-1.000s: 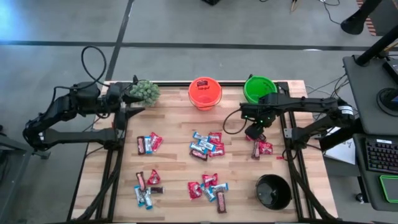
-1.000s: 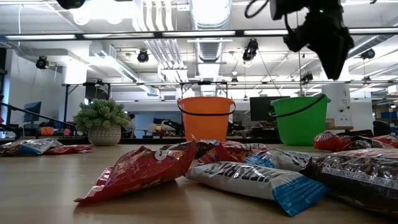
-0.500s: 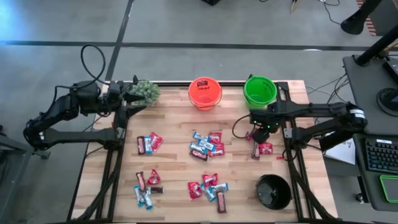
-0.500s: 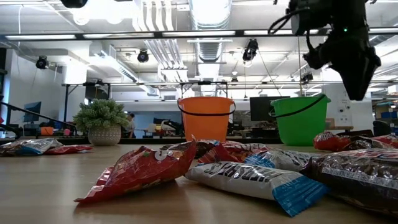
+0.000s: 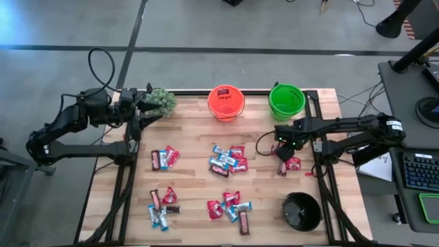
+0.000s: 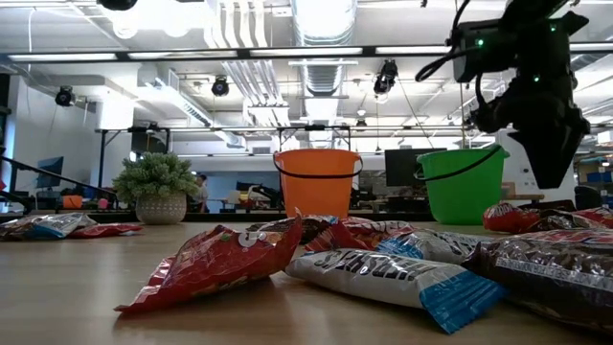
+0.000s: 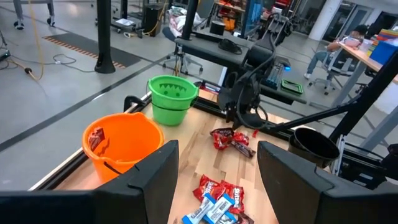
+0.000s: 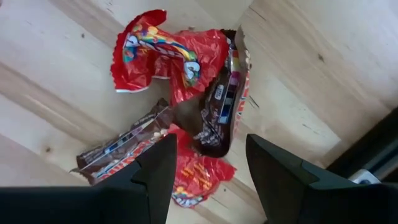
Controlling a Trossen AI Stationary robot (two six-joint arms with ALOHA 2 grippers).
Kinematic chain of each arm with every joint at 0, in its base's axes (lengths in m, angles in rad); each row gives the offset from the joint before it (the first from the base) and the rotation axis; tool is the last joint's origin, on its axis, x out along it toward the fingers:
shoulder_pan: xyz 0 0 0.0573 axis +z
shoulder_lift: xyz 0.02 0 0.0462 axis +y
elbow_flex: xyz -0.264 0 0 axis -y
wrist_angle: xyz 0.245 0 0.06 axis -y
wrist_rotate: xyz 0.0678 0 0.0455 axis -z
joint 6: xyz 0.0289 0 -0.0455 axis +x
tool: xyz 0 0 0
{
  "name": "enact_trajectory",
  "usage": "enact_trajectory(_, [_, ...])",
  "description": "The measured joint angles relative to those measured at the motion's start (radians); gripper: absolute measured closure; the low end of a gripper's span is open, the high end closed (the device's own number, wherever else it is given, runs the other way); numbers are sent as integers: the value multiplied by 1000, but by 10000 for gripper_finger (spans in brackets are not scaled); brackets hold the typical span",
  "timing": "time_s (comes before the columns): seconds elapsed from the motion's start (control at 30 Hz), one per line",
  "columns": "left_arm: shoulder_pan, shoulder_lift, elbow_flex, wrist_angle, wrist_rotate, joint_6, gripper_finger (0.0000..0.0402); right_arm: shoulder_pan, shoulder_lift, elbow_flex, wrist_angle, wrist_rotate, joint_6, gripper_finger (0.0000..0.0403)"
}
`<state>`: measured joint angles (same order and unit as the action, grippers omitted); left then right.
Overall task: Organize candy in baskets
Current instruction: Put the brown chocolate bar into the black bucket
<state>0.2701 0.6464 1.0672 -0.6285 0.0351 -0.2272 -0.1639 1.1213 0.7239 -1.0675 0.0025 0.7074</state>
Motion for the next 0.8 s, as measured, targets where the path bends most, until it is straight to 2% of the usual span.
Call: enact_trajectory(0.8, [0, 2, 0, 0, 1, -27, 200, -37, 0, -123, 145, 25, 45, 218])
